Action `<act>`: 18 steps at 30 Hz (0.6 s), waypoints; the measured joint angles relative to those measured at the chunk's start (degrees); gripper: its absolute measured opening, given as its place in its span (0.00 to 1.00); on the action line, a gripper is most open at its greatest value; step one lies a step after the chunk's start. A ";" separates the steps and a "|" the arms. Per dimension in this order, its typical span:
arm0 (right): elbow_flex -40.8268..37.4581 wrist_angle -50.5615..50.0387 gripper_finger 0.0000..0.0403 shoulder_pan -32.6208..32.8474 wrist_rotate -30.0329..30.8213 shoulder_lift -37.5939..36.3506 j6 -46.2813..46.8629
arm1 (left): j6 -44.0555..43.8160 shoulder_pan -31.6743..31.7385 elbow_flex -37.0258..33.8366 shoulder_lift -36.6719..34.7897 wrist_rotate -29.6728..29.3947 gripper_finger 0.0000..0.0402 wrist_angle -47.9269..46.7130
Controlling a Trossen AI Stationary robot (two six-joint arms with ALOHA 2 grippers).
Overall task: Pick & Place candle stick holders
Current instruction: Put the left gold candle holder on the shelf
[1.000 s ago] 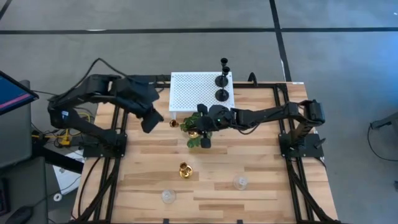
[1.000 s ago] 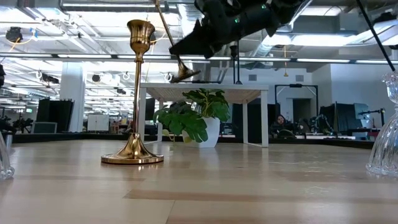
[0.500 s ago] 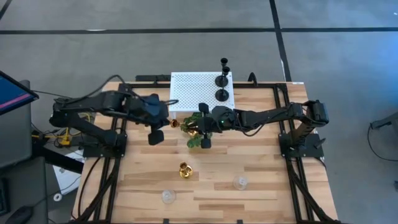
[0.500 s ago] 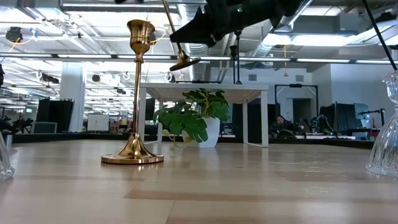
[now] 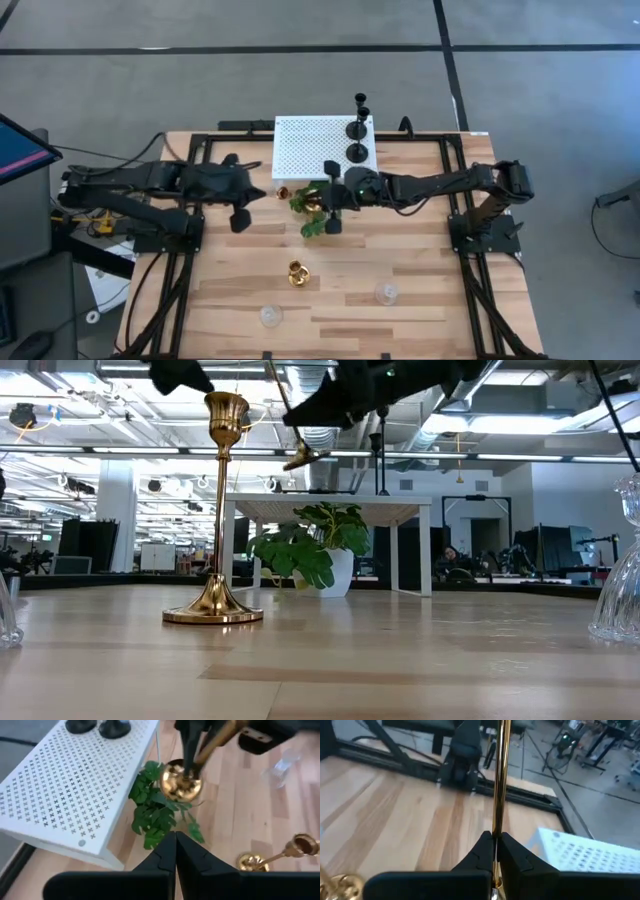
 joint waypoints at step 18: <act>-22.72 29.52 0.00 -1.01 -2.04 -8.49 5.63 | 21.12 0.04 -29.33 -5.34 1.73 0.01 55.83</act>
